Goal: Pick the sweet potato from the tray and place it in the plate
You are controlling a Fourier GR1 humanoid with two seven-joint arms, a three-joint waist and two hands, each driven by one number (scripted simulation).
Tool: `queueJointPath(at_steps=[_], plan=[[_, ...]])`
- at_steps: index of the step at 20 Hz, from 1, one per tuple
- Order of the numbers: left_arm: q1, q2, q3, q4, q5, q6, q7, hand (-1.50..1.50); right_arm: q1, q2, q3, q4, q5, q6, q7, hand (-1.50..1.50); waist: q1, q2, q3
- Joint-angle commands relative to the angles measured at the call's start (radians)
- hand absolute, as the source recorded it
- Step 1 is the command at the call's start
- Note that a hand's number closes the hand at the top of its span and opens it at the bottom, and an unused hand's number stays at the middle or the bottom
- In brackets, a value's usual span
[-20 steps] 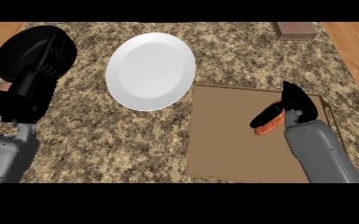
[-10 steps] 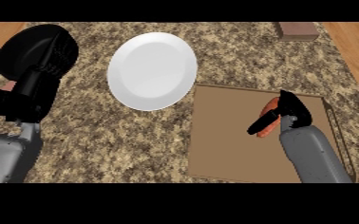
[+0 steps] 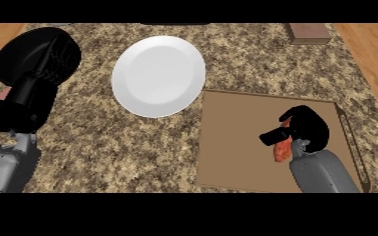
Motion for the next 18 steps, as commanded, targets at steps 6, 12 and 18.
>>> queueJointPath(at_steps=[6,12,18], plan=[[0.019,-0.005,0.02,0.012,0.003,-0.027,-0.016,0.0,0.382,-0.024,0.255,-0.325,0.381,-0.081,0.107,1.5,-0.013,0.01,0.01],[0.029,0.0,0.051,0.002,0.014,-0.054,-0.011,0.0,0.456,0.059,0.407,-0.643,0.603,0.058,0.193,1.5,-0.002,0.01,0.01],[-0.036,-0.051,0.018,0.054,-0.055,-0.019,-0.013,0.0,0.33,0.191,0.527,-0.705,0.732,0.055,0.085,1.5,-0.001,0.015,0.011]])
